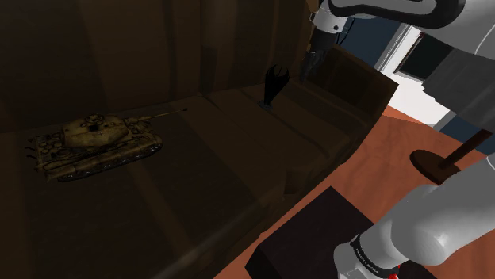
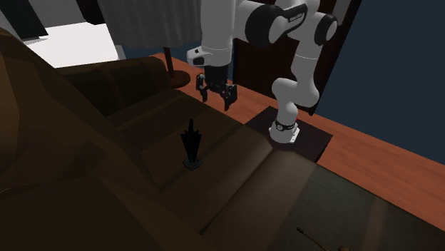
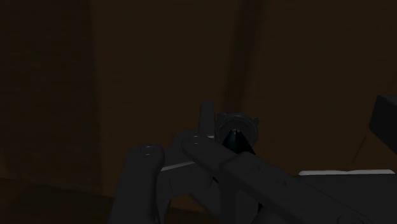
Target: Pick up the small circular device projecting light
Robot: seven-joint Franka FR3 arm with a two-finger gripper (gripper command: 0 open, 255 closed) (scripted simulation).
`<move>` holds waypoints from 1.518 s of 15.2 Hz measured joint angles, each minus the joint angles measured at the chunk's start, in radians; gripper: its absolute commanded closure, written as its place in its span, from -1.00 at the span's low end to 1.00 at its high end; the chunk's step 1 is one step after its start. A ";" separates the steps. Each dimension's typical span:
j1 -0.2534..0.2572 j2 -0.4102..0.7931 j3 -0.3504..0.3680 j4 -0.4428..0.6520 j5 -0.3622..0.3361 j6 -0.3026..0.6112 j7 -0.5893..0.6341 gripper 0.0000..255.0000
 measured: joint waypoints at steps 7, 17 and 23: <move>-0.014 0.301 -0.012 0.413 0.085 -0.093 -0.162 -1.00; -0.023 0.392 -0.006 0.461 0.112 -0.046 -0.213 -1.00; -0.023 0.385 -0.006 0.444 0.112 -0.033 -0.215 1.00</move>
